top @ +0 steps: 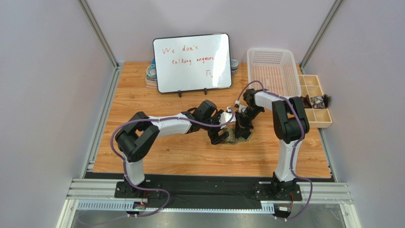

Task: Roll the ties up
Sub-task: Roll the tie at the center of the board.

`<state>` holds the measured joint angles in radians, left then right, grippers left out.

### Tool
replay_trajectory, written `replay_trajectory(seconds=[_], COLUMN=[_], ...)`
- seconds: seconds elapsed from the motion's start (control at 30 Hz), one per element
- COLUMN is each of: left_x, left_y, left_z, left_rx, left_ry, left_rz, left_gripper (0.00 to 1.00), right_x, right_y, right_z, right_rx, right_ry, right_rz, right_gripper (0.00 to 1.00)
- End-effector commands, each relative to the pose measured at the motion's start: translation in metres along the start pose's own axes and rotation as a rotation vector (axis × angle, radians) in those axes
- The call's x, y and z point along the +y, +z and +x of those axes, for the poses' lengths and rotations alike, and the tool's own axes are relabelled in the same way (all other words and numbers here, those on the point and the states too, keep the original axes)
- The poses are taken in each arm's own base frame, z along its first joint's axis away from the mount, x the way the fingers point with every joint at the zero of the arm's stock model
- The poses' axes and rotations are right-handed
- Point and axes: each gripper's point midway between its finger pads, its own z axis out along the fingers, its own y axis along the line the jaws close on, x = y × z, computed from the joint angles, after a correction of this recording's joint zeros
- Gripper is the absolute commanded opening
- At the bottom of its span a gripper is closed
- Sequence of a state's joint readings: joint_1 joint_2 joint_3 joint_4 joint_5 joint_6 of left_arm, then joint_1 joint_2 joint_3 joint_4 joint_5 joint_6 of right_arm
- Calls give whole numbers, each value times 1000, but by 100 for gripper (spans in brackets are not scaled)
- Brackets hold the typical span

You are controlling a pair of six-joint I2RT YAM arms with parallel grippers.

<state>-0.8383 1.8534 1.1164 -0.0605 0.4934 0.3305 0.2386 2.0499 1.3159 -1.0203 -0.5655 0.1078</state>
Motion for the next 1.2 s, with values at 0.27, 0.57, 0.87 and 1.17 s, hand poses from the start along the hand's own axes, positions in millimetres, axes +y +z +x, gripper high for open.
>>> replay_trajectory(seconds=[0.27, 0.57, 0.87, 1.17], left_x=[2, -1, 2, -14], left_y=[31, 45, 59, 54], left_z=[-29, -17, -3, 43], left_rx=[-182, -180, -125, 207], left_ry=[20, -31, -70, -12], left_rz=[-9, -33, -53, -58], left_gripper=[84, 76, 59, 23], right_x=[-41, -31, -11, 27], right_y=[43, 58, 64, 44], right_z=[-34, -27, -22, -10], right_rx=[-55, -24, -10, -5], right_ry=[-49, -42, -29, -49], right_rz=[273, 249, 148, -29], right_gripper=[0, 0, 0, 0])
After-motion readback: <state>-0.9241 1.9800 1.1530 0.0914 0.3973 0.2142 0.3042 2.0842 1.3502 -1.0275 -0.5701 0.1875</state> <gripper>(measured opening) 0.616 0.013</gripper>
